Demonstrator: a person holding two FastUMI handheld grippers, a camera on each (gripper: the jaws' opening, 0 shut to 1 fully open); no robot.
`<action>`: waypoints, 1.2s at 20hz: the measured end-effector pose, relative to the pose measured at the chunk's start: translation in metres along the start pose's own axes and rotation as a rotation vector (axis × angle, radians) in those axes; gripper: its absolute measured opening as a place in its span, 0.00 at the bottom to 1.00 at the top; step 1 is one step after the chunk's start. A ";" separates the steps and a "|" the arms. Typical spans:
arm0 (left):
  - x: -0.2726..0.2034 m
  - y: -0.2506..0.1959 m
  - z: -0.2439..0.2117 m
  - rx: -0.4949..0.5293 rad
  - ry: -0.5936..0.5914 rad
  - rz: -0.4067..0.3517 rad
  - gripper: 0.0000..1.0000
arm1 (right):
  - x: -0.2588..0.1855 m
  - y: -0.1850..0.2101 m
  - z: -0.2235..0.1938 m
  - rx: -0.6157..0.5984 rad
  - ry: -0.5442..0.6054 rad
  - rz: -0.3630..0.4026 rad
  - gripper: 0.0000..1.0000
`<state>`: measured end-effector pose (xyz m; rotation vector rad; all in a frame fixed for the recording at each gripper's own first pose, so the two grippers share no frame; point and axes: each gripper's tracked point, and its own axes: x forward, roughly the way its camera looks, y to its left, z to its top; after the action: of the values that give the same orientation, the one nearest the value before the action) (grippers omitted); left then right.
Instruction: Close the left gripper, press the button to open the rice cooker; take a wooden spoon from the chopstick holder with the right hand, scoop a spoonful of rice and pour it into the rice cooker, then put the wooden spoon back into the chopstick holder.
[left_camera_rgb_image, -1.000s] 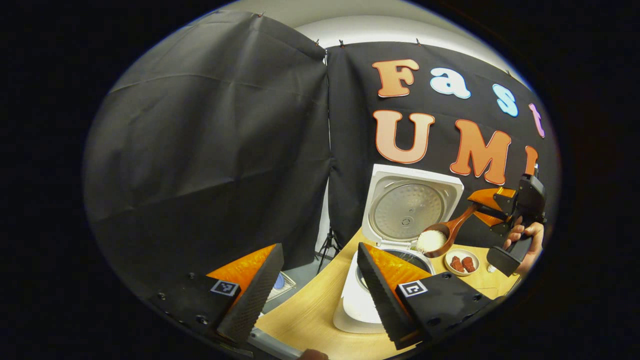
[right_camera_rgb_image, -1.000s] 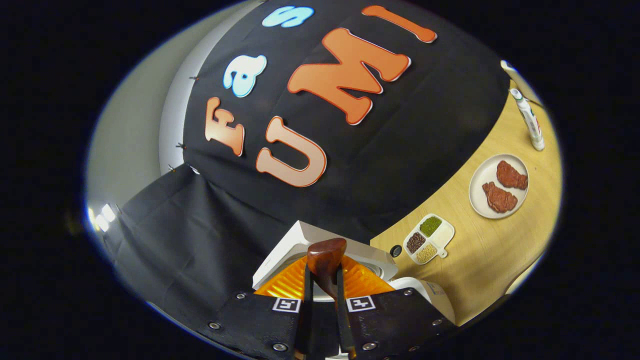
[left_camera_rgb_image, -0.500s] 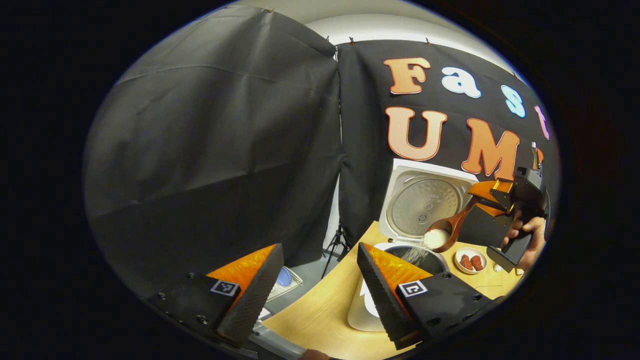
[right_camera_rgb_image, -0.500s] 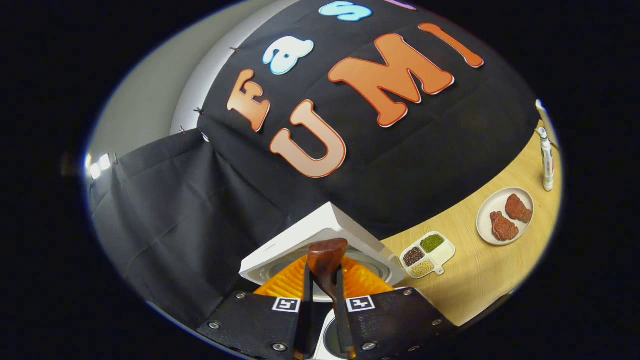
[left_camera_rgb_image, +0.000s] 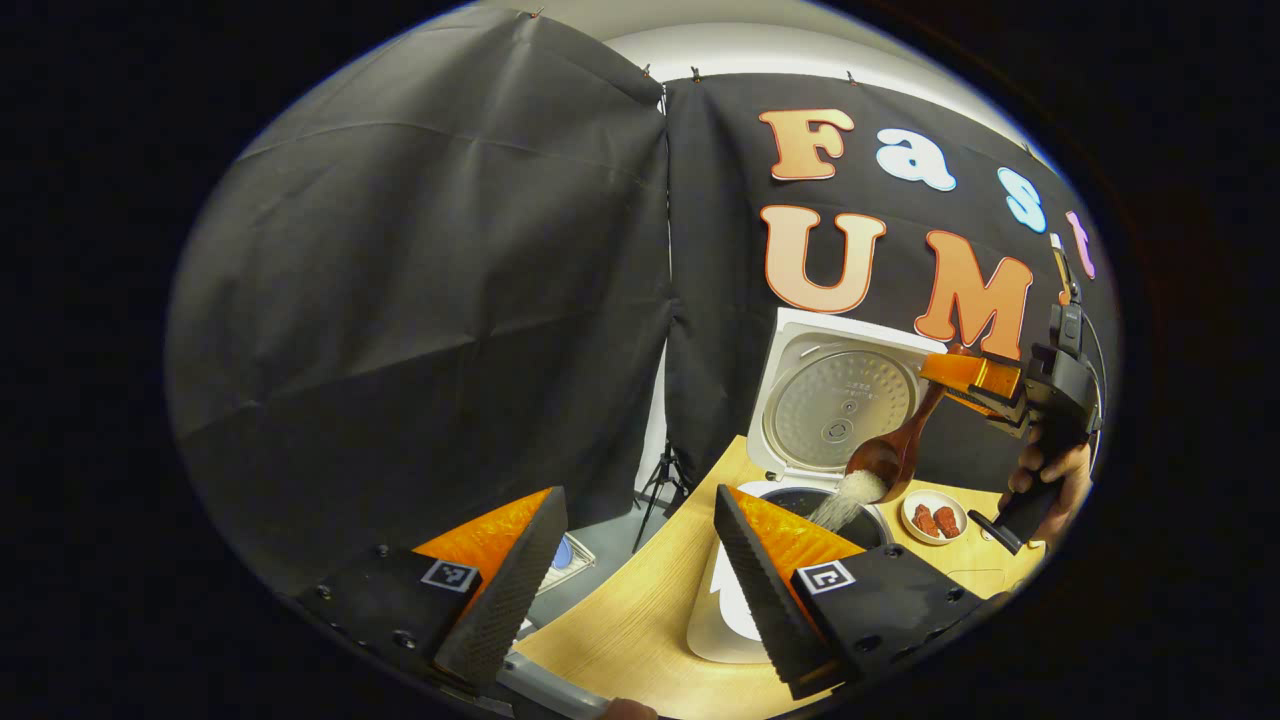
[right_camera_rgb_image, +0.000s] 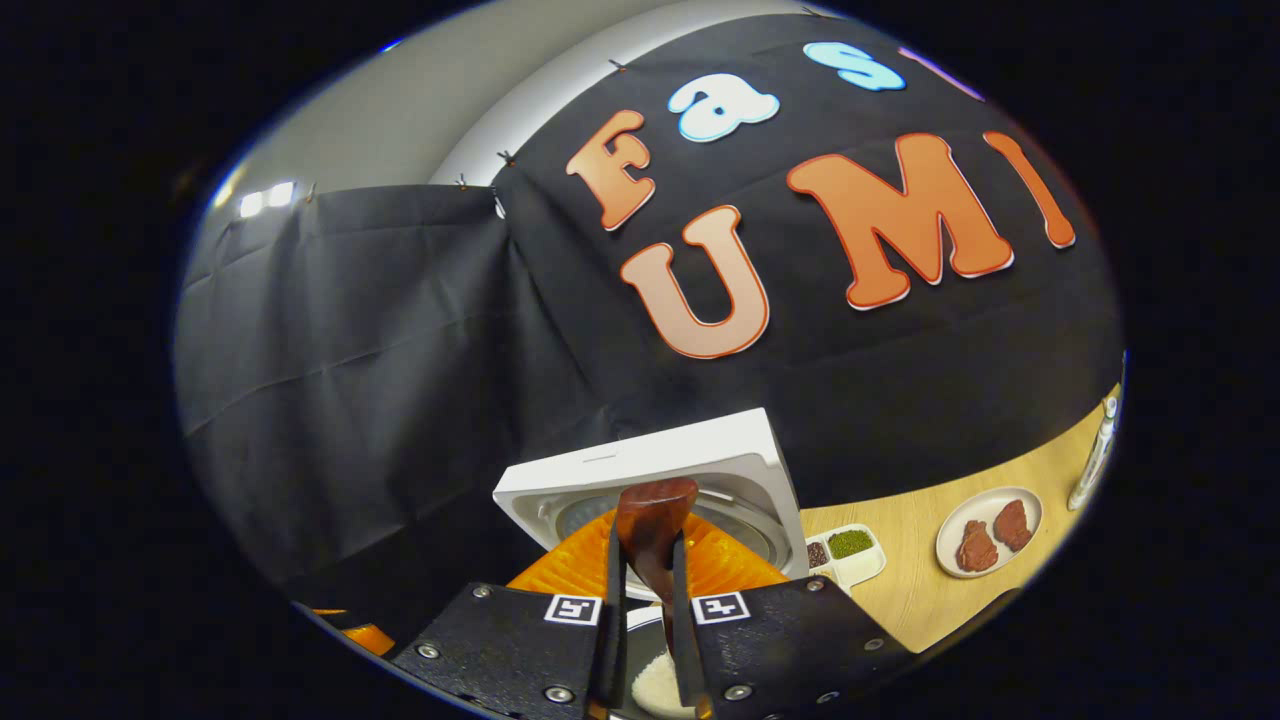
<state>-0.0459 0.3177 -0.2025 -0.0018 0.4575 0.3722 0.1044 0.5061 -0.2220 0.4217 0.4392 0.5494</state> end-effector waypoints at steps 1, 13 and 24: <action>0.001 -0.001 0.000 0.004 0.000 -0.002 1.00 | -0.001 0.003 0.003 -0.034 -0.005 0.013 0.19; -0.001 -0.024 -0.002 0.015 0.004 -0.017 1.00 | -0.036 0.058 0.018 -0.477 -0.068 0.204 0.19; -0.037 -0.066 0.011 0.038 -0.054 0.017 0.99 | -0.107 -0.004 0.081 -0.193 -0.121 0.188 0.19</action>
<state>-0.0488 0.2444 -0.1823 0.0492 0.4114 0.3798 0.0641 0.4202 -0.1266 0.3100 0.2286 0.7373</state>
